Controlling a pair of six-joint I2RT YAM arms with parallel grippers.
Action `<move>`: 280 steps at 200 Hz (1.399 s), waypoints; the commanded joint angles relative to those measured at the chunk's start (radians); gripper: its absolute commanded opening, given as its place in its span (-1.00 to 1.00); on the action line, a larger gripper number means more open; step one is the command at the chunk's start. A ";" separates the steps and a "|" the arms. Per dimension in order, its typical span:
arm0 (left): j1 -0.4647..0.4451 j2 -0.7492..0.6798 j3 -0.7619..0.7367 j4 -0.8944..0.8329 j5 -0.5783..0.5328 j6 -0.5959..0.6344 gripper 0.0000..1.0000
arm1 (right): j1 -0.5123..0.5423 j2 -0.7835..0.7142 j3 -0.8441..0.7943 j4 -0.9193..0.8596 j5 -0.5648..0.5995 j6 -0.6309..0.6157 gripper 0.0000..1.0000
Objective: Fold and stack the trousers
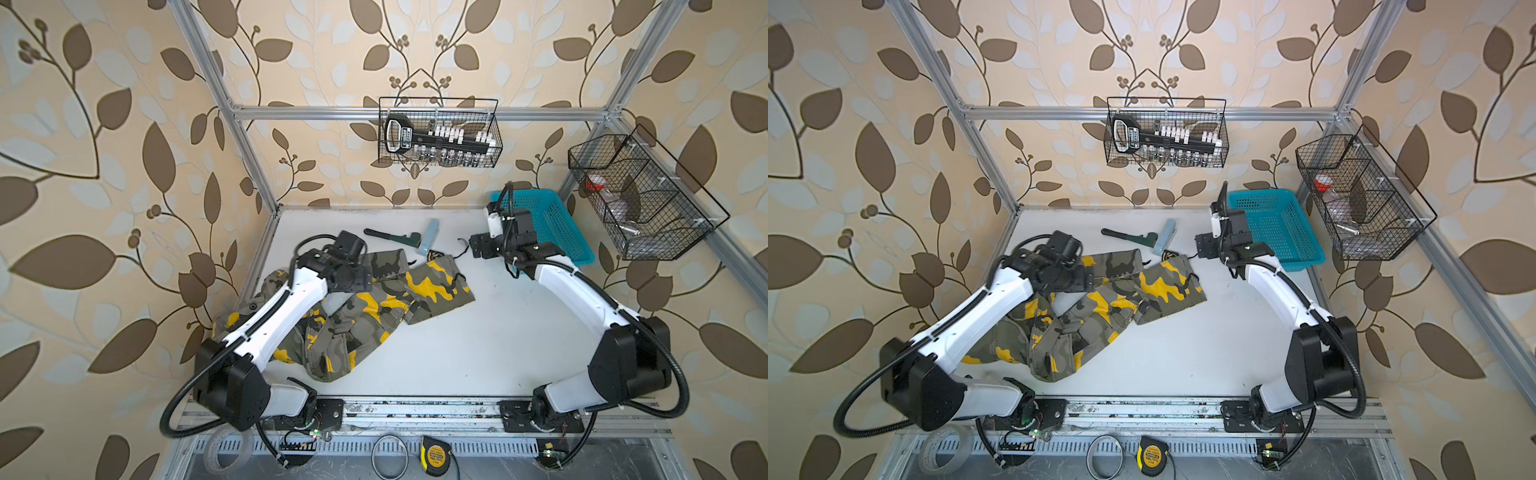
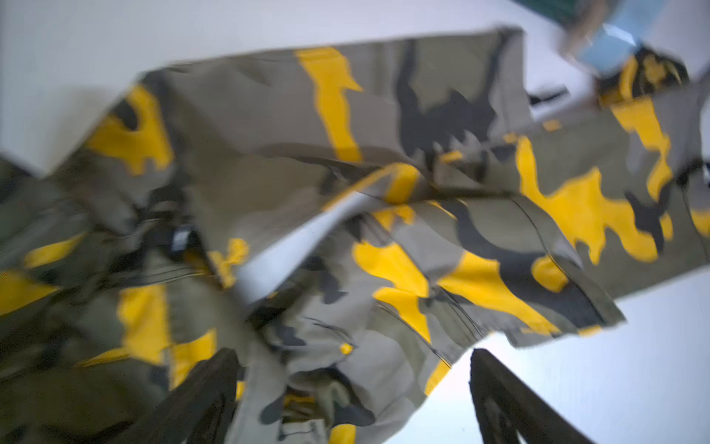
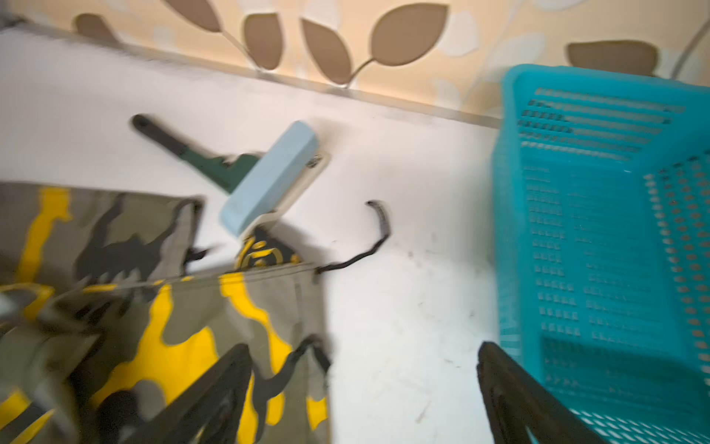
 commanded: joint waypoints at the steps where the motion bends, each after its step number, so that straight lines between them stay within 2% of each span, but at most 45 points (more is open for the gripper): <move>1: 0.114 -0.026 -0.055 -0.084 -0.159 -0.054 0.98 | 0.105 0.025 -0.094 0.062 -0.077 0.196 1.00; 11: 0.156 -0.025 -0.073 -0.063 -0.207 -0.083 0.98 | 0.159 0.050 -0.109 0.094 -0.077 0.251 1.00; 26: 0.223 0.009 -0.078 -0.046 -0.253 -0.141 0.98 | 0.240 0.096 -0.108 0.122 -0.011 0.292 1.00; 50: 0.288 0.103 -0.060 -0.009 -0.236 -0.183 0.98 | 0.331 0.186 -0.093 0.211 -0.031 0.329 1.00; 70: 0.291 0.195 -0.026 -0.028 -0.241 -0.222 0.98 | 0.387 0.279 -0.052 0.219 0.013 0.312 1.00; 94: 0.291 0.269 -0.042 0.020 -0.151 -0.224 0.93 | 0.420 0.369 -0.025 0.230 0.031 0.319 1.00; 104: 0.275 0.294 -0.047 0.027 -0.099 -0.215 0.88 | 0.430 0.395 -0.019 0.230 0.040 0.317 1.00; 123: 0.230 0.300 -0.077 0.048 -0.090 -0.205 0.81 | 0.447 0.440 -0.013 0.203 0.077 0.305 0.95; 139: 0.226 0.309 -0.108 0.056 -0.085 -0.207 0.65 | 0.450 0.462 -0.023 0.177 0.106 0.313 0.73; 179: 0.226 0.348 -0.173 0.087 -0.071 -0.206 0.00 | 0.448 0.447 -0.083 0.177 0.138 0.337 0.05; 205: 0.227 0.358 -0.182 0.089 -0.074 -0.205 -0.53 | 0.434 0.402 -0.134 0.177 0.142 0.360 -0.33; 218: 0.227 0.358 -0.184 0.093 -0.065 -0.203 -1.00 | 0.426 0.378 -0.160 0.182 0.139 0.368 -0.48; 237: 0.226 0.325 -0.166 0.078 -0.039 -0.193 -1.00 | 0.409 0.325 -0.195 0.175 0.143 0.383 -0.75; 270: 0.186 0.209 -0.027 -0.020 -0.006 -0.157 -1.00 | 0.335 0.161 -0.301 0.112 0.215 0.454 -0.82; 280: 0.158 0.193 0.037 -0.057 0.016 -0.144 -1.00 | 0.305 0.105 -0.337 0.083 0.243 0.483 -0.96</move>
